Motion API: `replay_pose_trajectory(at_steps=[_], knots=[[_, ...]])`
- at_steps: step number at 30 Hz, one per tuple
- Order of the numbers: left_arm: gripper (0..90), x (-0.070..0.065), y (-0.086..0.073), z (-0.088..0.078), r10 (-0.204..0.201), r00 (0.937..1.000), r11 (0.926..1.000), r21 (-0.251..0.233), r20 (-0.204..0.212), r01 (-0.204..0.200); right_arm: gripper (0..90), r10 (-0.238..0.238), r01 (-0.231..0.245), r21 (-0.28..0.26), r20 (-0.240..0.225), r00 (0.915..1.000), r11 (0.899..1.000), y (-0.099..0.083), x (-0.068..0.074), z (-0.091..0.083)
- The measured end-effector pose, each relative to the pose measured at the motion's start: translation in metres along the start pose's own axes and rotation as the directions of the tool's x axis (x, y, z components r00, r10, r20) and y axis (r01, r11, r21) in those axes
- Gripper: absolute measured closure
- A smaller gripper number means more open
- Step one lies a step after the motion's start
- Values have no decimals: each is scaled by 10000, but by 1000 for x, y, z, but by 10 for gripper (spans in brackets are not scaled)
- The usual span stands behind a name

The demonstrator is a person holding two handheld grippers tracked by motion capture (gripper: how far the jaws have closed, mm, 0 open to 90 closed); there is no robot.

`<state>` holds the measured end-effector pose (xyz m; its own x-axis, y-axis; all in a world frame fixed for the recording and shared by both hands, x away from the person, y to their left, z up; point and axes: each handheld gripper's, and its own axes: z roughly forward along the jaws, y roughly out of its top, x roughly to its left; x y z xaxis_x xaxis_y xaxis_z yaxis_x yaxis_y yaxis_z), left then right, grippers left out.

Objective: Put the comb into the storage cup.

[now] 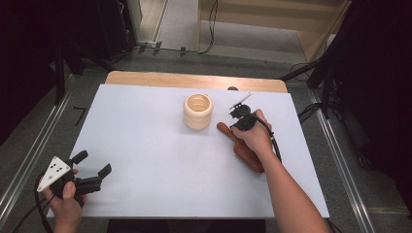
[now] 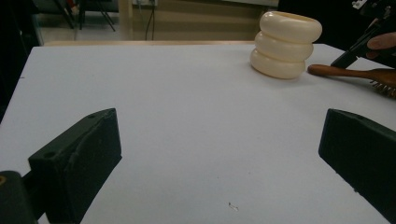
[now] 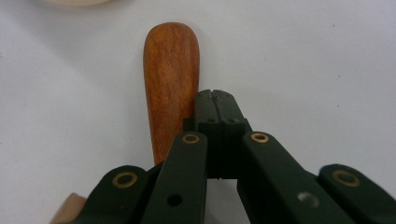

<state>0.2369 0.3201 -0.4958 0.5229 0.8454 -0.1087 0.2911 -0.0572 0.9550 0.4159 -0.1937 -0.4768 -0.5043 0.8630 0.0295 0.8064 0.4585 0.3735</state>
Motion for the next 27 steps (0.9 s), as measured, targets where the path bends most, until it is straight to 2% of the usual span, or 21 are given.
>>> replay_pose_trajectory(at_steps=[15, 27], knots=[[0, -1, 0, 1, 37, 10000, 10000, 71, -34, -37, 886, -716, 713, -68, -446, 9964, 9974, -5, 19, -7], [0, 0, 0, 1, -1, 10000, 10000, 67, -15, 1, 885, -1469, 1472, -35, -829, 9857, 9891, -9, 41, -6]])
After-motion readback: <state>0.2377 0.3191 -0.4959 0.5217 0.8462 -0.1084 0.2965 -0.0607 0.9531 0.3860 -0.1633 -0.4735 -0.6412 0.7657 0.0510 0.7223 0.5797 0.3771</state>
